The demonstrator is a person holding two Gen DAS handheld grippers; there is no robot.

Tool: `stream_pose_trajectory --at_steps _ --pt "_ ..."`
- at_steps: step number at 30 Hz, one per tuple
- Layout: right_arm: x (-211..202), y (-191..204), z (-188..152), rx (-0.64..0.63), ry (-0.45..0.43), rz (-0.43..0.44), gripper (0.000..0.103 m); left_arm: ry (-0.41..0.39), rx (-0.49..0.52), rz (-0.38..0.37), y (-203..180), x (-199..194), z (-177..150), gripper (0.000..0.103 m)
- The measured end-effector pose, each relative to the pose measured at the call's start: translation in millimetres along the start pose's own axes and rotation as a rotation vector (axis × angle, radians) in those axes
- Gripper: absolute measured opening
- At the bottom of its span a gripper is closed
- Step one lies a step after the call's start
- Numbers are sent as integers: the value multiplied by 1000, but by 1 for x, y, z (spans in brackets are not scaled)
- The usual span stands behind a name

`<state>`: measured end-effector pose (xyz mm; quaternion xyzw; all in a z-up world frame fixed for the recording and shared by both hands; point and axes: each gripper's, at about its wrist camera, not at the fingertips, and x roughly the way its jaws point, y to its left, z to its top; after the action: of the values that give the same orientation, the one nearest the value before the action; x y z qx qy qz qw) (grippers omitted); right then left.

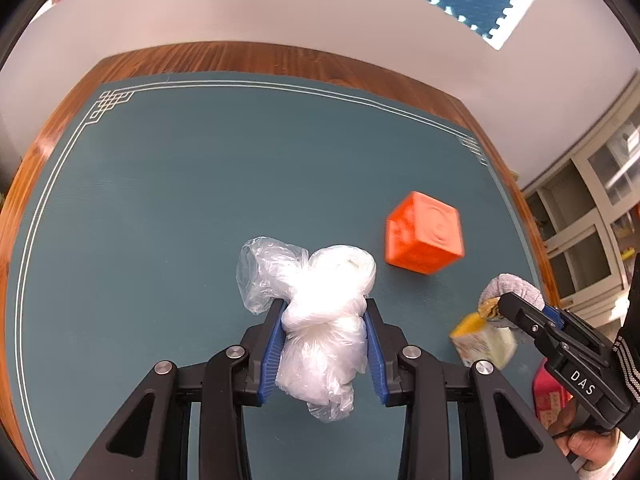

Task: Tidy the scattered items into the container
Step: 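Grasp the white plastic bag with the left tool while the right tool grasps the gray sock, then carry the bag and gray sock into the red tin box and open both tools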

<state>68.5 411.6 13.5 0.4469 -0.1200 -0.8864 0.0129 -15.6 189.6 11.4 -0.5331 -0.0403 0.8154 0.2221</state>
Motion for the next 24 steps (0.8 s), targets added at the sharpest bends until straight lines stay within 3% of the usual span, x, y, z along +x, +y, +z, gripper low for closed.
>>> stream_pose_trajectory --at_steps 11,24 --pt "-78 -37 -48 87 -78 -30 32 13 157 -51 -93 -22 -43 39" --pt "-177 -131 -114 241 -169 -158 32 37 365 -166 -233 -25 -92 39"
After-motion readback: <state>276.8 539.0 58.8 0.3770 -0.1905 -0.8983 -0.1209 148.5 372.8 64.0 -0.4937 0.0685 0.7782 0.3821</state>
